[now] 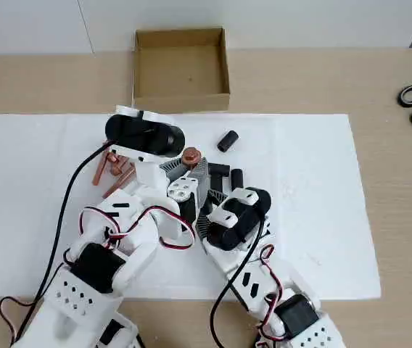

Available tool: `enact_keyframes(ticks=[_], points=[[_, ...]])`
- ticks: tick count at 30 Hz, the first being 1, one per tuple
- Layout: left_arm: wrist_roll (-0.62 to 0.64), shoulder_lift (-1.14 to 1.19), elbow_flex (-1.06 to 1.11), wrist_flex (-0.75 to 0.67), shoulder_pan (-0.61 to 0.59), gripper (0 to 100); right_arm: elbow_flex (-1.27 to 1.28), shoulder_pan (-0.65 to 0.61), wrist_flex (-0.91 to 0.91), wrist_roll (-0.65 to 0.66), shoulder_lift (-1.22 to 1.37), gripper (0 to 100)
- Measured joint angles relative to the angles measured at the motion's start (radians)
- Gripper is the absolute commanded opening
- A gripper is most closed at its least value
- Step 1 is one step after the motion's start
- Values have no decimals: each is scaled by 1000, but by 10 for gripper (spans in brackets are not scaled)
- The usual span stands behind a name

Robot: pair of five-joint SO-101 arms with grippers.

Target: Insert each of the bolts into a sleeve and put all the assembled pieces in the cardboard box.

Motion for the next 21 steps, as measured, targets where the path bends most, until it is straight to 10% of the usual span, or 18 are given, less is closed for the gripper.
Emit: enact_keyframes(ticks=[21], points=[[-11,-21,21,149,15,6,0,-8,3,0,3,4]])
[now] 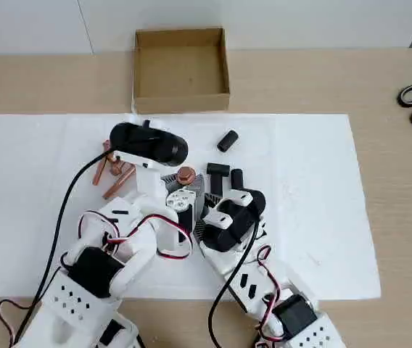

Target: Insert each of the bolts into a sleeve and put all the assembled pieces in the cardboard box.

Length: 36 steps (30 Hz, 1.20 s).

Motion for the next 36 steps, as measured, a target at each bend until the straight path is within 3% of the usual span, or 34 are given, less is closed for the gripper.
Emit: enact_keyframes(ticks=[15,19,28,36], points=[[-23,0,12,2,9,24,-3,-14,8,0,2,4],[-23,17,18,49,11,6,-3,-38,6,0,-5,4],[-12,253,-196,180,11,5,-3,-37,6,-5,-3,4],[-9,269,-218,221,11,10,-3,-38,6,-5,-3,4]])
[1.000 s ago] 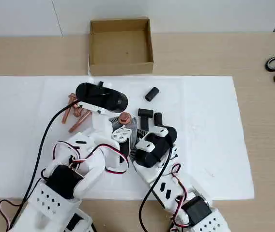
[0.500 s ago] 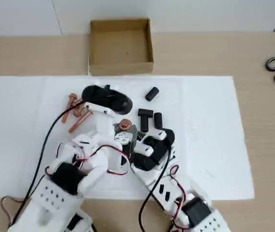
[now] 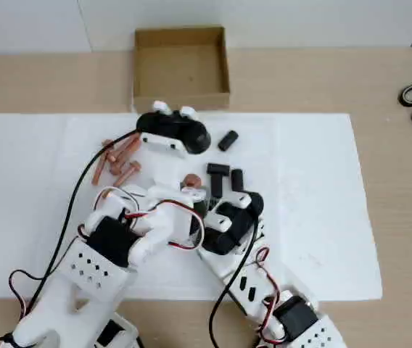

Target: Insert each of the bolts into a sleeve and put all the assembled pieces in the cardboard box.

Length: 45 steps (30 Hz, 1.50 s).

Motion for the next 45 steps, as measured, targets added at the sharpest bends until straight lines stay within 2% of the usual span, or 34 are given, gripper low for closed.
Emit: enact_keyframes(ticks=[8,16,21,27,29,32,36,41,45], points=[[29,-31,-12,100,-6,194,0,2,0,3,-2,4],[57,-141,-11,126,-3,243,0,3,-2,3,-6,4],[57,-184,-11,169,-5,310,0,5,-2,3,-6,4],[54,-292,-11,233,-146,331,0,49,9,3,-6,4],[43,-330,-11,278,-219,331,0,69,63,3,-6,4],[-43,-354,-43,399,-319,331,-9,140,178,3,-6,4],[-117,-361,-89,448,-466,331,-89,267,311,28,-6,4],[-135,-361,-130,460,-503,331,-278,321,368,94,78,4],[-135,-361,-132,463,-506,331,-509,321,368,98,305,4]])
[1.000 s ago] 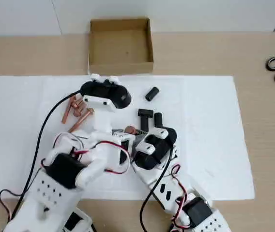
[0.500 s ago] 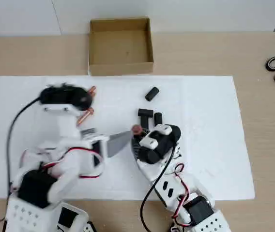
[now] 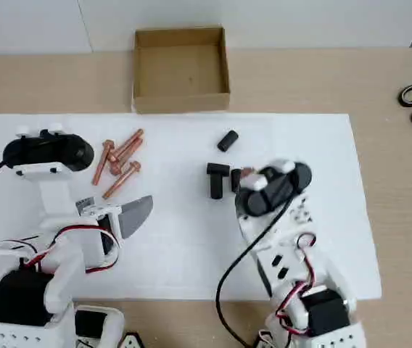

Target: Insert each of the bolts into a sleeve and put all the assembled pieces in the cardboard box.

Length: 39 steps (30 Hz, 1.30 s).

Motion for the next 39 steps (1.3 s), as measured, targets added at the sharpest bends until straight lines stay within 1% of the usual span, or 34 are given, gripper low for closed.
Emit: enact_keyframes(ticks=[4,13,18,24,28,31,35,39], points=[[0,-9,-8,0,0,331,-302,2,-52,0,345,4],[-2,-9,-9,0,0,331,-948,2,-282,2,1148,4],[-2,-9,-9,0,0,331,-1221,2,-430,2,1540,4],[-2,-9,-9,0,0,331,-1468,26,-669,2,1947,4],[-2,-9,-9,0,0,331,-1573,46,-789,2,2142,4],[-2,-9,-9,0,0,331,-1619,55,-819,2,2236,7],[-2,-9,-8,0,0,331,-1636,54,-821,2,2291,8],[-2,-11,38,-14,0,331,-1636,51,-821,2,2302,9]])
